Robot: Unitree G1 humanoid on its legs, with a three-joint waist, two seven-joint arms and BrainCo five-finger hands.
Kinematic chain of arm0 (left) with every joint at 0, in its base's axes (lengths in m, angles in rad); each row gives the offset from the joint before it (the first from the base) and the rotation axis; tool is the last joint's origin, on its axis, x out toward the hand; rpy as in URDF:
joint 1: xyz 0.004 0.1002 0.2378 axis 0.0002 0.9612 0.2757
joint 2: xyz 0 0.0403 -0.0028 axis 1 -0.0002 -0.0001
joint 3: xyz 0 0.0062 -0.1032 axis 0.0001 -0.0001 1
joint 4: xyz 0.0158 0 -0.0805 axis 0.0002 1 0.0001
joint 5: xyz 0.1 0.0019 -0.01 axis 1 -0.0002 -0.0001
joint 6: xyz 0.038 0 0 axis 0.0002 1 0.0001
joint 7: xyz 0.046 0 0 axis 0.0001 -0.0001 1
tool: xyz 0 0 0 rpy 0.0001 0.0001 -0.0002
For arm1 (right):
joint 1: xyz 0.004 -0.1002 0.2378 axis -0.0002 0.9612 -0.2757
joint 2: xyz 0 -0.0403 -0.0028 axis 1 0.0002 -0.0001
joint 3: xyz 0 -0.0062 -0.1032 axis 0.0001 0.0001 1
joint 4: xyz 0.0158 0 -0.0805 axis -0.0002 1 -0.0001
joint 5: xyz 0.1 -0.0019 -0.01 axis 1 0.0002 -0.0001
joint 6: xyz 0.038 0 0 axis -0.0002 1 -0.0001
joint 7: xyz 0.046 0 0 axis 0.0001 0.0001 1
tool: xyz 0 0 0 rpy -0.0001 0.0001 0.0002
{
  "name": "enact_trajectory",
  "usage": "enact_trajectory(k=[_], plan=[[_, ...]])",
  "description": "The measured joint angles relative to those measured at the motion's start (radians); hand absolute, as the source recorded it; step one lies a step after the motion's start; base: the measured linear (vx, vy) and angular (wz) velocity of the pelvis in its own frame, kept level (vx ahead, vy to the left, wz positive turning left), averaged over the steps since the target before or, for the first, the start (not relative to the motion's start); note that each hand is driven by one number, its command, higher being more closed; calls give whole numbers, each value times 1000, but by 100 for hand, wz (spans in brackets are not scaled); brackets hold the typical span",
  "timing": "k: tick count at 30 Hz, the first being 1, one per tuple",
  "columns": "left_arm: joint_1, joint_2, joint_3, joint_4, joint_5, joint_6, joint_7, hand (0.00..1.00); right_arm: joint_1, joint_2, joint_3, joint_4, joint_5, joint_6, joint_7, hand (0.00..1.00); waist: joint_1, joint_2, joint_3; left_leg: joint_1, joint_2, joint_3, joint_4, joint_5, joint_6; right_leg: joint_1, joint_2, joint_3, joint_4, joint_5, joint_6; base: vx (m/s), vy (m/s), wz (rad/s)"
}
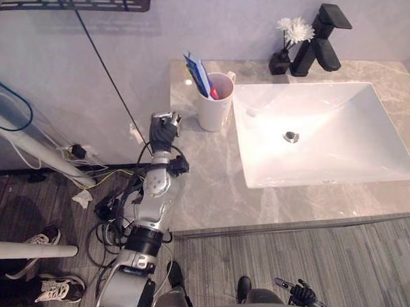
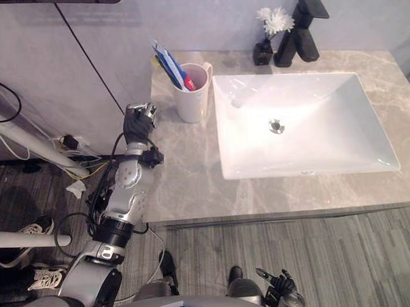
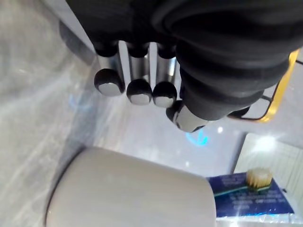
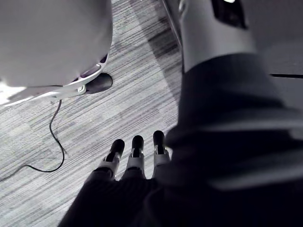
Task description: Organize washtable
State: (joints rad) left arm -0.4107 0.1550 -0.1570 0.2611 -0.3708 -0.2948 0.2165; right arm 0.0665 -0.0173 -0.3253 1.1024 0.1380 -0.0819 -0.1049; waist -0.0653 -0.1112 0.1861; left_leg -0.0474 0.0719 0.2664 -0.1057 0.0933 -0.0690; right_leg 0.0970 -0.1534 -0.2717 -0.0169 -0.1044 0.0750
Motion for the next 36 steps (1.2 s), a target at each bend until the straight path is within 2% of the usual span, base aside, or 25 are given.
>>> enact_trajectory(k=[3,5,13,19,24,27,28,31,36], plan=[[77,10,-10,14,-21,9,-28,100,0,-1,2,0,0,-1,8,0,14,0,0,3,-1,-13,0,-1,-1,9,1,-16,2,0,0,16,-1,15],[131,1,-49,-14,-79,5,-45,100,3,-3,7,1,0,0,8,0,23,0,-1,2,-2,-24,0,-1,-1,11,1,-20,7,0,0,-2,16,17],[204,28,-141,-20,-173,12,-82,100,6,-6,21,2,1,0,6,0,28,8,-19,21,-5,-55,0,0,0,25,-3,-47,45,0,0,-18,19,10],[231,61,-191,-25,-194,33,-102,100,10,-16,55,8,19,0,5,0,43,13,-24,22,-9,-70,0,2,3,27,-7,-59,52,1,1,-9,4,3],[256,75,-203,-28,-190,60,-117,100,13,-21,60,9,26,0,5,0,43,17,-48,23,-12,-79,0,3,6,28,-10,-70,63,3,4,-3,10,5],[258,78,-157,-61,-169,74,-119,100,13,-21,59,9,30,0,6,0,43,20,-49,23,-12,-77,0,7,9,28,-10,-70,61,3,4,-23,-1,-2],[256,56,18,-238,-123,49,-87,100,17,-25,43,9,30,0,11,0,35,39,-60,32,-12,-76,0,14,9,39,-10,-70,55,3,4,-81,-4,-3],[255,54,48,-265,-109,19,-65,100,27,-27,39,9,30,0,19,0,43,53,-72,37,-12,-78,0,21,9,52,-8,-72,39,1,4,-75,-13,-1],[249,25,103,-318,-87,9,-31,100,36,-23,33,7,31,-1,27,0,42,55,-73,36,-11,-91,0,31,6,63,-7,-96,32,-29,5,-79,-26,5]])
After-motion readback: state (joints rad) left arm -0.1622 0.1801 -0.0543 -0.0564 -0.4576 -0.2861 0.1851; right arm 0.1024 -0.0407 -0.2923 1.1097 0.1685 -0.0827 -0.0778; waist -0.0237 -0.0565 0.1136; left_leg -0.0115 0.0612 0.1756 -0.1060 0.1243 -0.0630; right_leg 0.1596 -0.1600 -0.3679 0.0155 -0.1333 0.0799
